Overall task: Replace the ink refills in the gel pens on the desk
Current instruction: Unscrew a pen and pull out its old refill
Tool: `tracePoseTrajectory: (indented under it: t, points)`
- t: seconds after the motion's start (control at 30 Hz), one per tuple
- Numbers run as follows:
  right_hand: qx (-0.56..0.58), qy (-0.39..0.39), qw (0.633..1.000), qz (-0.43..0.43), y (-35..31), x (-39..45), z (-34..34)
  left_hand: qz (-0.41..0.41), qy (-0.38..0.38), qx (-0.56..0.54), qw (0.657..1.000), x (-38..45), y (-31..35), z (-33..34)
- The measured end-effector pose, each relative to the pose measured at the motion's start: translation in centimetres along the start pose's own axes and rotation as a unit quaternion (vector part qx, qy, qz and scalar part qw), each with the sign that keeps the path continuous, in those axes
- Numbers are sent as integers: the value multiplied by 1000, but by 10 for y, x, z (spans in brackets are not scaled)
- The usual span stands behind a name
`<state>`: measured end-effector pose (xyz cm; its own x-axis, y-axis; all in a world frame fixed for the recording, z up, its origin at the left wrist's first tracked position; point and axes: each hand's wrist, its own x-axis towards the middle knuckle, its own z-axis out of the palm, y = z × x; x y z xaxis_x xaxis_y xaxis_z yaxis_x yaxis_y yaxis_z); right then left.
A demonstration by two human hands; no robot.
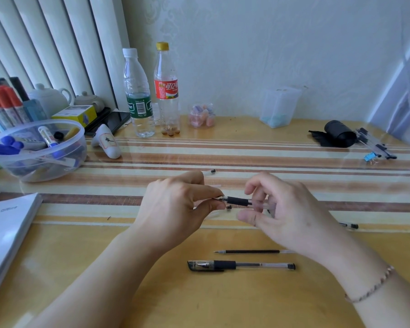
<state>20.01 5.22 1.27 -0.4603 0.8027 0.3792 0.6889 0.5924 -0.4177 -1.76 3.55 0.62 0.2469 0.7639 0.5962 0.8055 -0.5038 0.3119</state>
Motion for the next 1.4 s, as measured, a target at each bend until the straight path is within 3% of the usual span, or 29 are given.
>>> tracePoseTrajectory:
  t: [0.57,0.87,1.0,1.1,1.17,1.27,1.4]
  points:
    - [-14,-2,1000,11,0,0,1,2,-15,30,999,0,-2,-1]
    - [-89,-18,996,5,1,0,6,58,-31,39,997,-1,0,4]
    - [-90,-20,996,10,2,1,3,5,-52,4,999,-1,4,1]
    - [-76,10,997,11,6,2,-3,-92,-71,-143,983,2,-3,0]
    - [-53,38,998,21,9,2,-6,-101,-97,-205,969,1,-9,-1]
    - [-39,71,996,21,10,2,-6,-64,-134,-154,977,-3,-9,3]
    - [-38,85,996,6,9,3,-7,-88,-107,-163,977,-1,-11,9]
